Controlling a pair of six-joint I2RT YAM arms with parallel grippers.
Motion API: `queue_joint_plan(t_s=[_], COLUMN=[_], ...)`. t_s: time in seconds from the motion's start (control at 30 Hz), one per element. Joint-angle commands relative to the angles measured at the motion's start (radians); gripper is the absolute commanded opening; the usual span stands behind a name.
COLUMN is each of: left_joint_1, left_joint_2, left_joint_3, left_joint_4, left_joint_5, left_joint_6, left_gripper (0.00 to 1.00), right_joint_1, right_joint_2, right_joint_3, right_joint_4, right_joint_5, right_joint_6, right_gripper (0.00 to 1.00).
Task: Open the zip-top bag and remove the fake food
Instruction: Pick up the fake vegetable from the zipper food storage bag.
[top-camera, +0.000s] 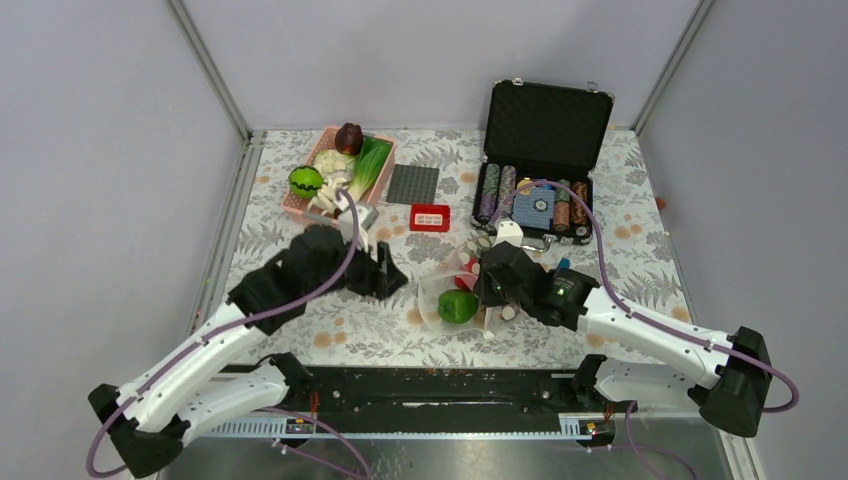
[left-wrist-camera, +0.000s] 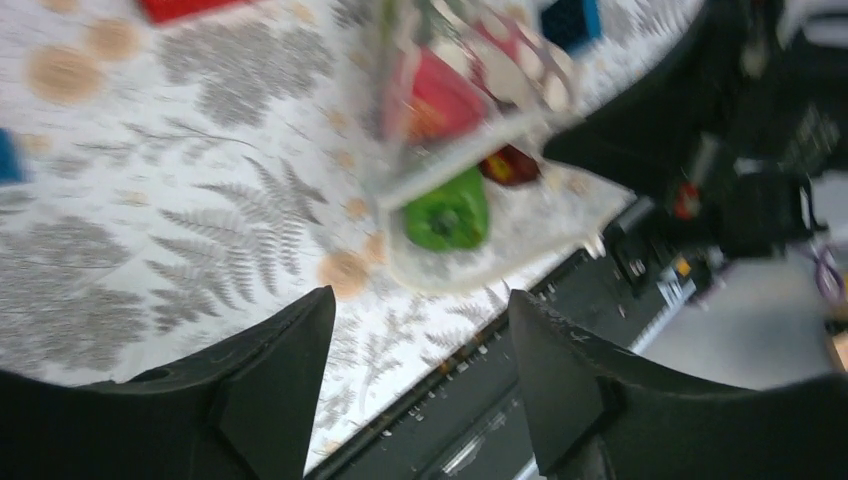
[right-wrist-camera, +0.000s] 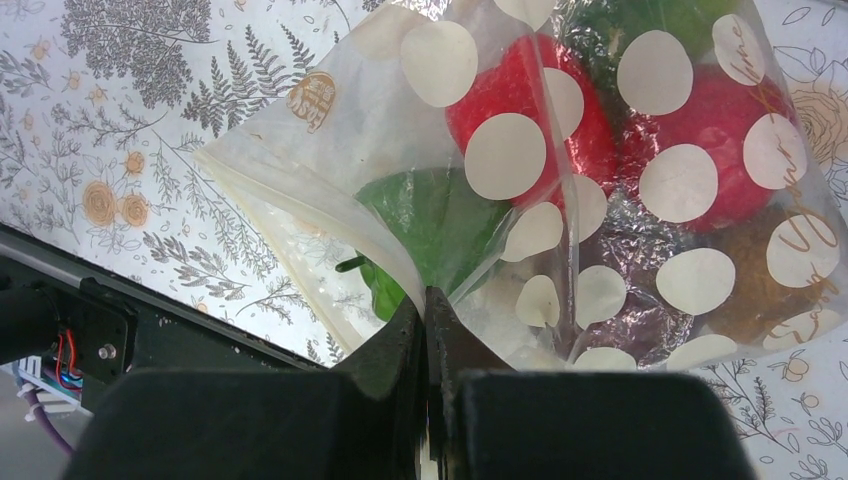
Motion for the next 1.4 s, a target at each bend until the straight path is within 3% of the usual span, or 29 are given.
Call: queue_joint_plan(t_s=[0.0,0.17,0.47,0.97,1.37], left_joint_1=[-0.184,-0.319,-0.412,-0.421,-0.421], left_joint_2=[-0.069,-0.017,0.212,0.416,0.482], left_joint_3=[-0.125,-0.270,-0.291,-0.358,-0.383], left_joint_4=[0.251,0.505,0.728,1.001,1.029], left_joint_5=[-0.040,-0.073,-0.160,-0.275,-0.374], left_joint_6=[-0.058,-0.142,-0.144,-0.055,-0.037], left_gripper=[0.70,0.86,0.86,0.85,0.85], right_joint_1=[0.001,-0.002,-0.010,-0.012,-0.028], right_joint_2=[-0.020,-0.031,-0.059,-0.053,-0.049], right_joint_3=[0.014,0.037,0.022,0.020,-0.001], right_joint_4=[0.025,0.023,0.023,0.022,0.023], right_joint_5=[-0.006,-0.030,-0.043,-0.052,-0.066], right_joint_6=[-0.012,-0.015,0.002,0.017,0.028], right_gripper=[0.00,0.00,0.00,0.00,0.00])
